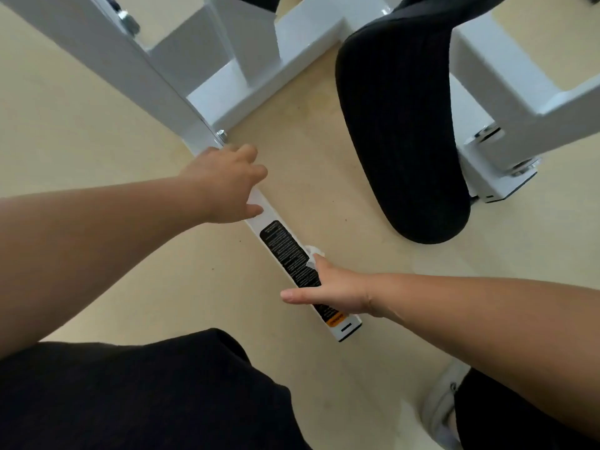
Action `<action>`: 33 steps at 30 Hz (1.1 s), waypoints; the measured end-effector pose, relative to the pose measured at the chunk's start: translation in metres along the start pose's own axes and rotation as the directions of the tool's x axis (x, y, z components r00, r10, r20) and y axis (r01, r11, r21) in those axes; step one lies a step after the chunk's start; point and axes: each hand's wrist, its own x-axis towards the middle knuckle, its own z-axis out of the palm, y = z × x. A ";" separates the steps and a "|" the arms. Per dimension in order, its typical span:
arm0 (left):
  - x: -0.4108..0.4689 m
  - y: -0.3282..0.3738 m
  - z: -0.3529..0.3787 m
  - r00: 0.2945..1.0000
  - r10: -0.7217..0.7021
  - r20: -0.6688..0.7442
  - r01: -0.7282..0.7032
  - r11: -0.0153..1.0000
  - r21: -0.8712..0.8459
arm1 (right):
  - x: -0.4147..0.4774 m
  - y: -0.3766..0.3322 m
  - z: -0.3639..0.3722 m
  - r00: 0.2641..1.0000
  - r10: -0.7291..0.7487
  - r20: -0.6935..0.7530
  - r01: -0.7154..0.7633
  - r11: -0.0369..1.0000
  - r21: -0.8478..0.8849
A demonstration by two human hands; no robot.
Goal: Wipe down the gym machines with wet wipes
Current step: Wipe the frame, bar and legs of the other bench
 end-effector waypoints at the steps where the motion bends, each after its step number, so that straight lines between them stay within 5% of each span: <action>1: -0.005 -0.005 0.003 0.999 -0.026 -0.018 0.027 0.999 0.031 | 0.005 -0.006 -0.001 0.999 -0.028 -0.023 0.028 1.000 0.000; 4: -0.021 -0.022 0.018 0.994 -0.110 0.015 0.109 0.992 0.062 | 0.021 -0.037 -0.002 0.988 -0.135 -0.074 0.136 0.991 0.013; 12: -0.051 -0.041 0.048 0.950 -0.134 0.283 0.195 0.960 -0.201 | 0.071 -0.100 -0.004 0.926 -0.331 -0.181 0.322 0.944 -0.076; 18: -0.063 -0.046 0.053 0.934 -0.148 0.326 0.244 0.929 -0.278 | 0.090 -0.148 -0.007 0.879 -0.427 -0.212 0.336 0.871 -0.359; 20: -0.070 -0.051 0.057 0.924 -0.156 0.348 0.263 0.923 -0.282 | 0.093 -0.158 -0.004 0.881 -0.441 -0.169 0.232 0.716 -0.659; 22: -0.075 -0.058 0.061 0.910 -0.174 0.376 0.292 0.914 -0.283 | 0.096 -0.158 -0.003 0.892 -0.442 -0.094 0.101 0.397 -0.912; 24: -0.077 -0.066 0.064 0.905 -0.187 0.382 0.314 0.900 -0.302 | 0.091 -0.153 -0.004 0.899 -0.436 0.045 0.081 0.064 -0.995; 27: -0.076 -0.074 0.063 0.914 -0.161 0.373 0.289 0.903 -0.318 | 0.077 -0.139 -0.013 0.912 -0.329 0.244 0.160 -0.264 -0.951; 30: -0.071 -0.080 0.051 0.920 -0.166 0.355 0.276 0.917 -0.287 | 0.066 -0.142 -0.027 0.915 -0.232 0.330 0.194 -0.465 -0.864; 33: -0.066 -0.094 0.043 0.935 -0.192 0.297 0.276 0.921 -0.275 | 0.076 -0.174 -0.031 0.947 -0.189 0.259 0.122 -0.534 -0.837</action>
